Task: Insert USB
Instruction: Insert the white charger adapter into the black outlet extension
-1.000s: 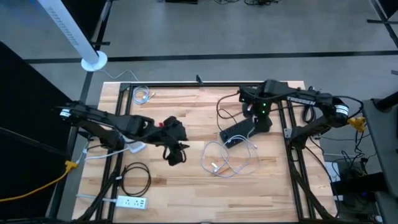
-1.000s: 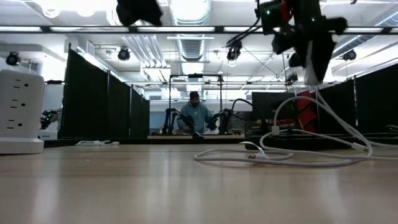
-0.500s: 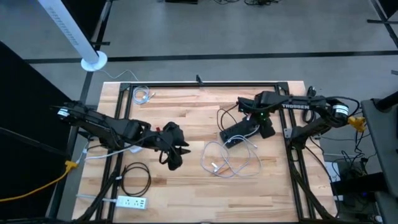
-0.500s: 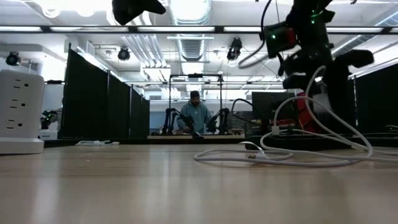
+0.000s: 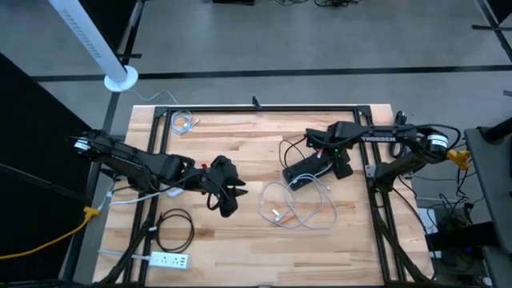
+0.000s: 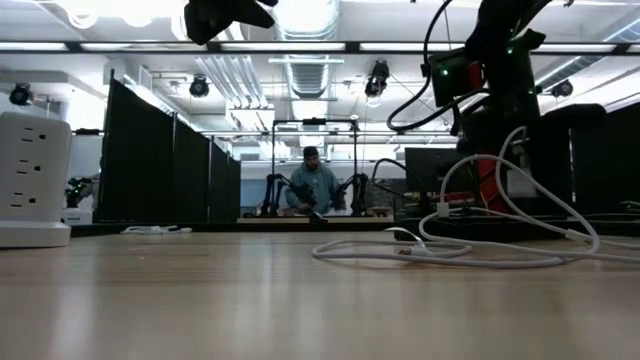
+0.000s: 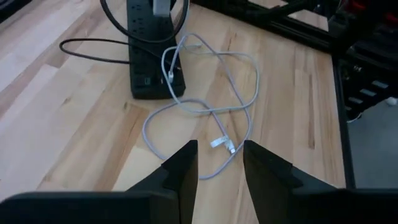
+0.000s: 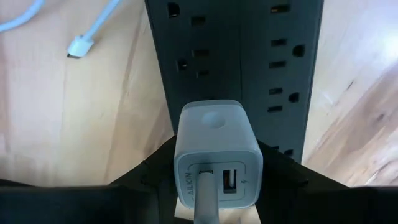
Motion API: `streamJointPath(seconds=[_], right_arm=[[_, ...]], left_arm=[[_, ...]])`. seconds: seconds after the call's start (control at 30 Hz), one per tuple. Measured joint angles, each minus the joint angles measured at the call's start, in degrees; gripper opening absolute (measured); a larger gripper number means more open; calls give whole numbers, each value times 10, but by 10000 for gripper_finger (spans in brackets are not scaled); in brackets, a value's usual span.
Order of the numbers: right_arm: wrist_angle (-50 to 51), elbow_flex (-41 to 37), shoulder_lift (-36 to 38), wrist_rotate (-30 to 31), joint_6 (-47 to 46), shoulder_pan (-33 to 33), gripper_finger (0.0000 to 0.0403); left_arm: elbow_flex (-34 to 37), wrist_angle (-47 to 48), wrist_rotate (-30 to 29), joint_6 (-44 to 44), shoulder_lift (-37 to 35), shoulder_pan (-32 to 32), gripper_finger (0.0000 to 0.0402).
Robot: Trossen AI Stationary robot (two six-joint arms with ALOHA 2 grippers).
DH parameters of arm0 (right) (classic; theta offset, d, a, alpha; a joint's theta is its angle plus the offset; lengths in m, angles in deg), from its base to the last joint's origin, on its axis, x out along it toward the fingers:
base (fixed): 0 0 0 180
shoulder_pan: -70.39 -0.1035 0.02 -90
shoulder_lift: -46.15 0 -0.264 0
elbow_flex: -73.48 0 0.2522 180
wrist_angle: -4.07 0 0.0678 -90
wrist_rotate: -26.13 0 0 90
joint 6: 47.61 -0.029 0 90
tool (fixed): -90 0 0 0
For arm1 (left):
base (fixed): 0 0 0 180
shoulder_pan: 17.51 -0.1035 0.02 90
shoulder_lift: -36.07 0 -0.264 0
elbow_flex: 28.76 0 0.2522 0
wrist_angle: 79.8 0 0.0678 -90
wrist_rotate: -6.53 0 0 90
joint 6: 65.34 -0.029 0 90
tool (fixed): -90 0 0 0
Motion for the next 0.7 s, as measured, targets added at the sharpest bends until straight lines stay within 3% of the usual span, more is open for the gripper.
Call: streamJointPath(seconds=[0.7], right_arm=[[-39,-14,-48,13,21,0,143]], left_arm=[[0,-2,-1,18,0,0,103]])
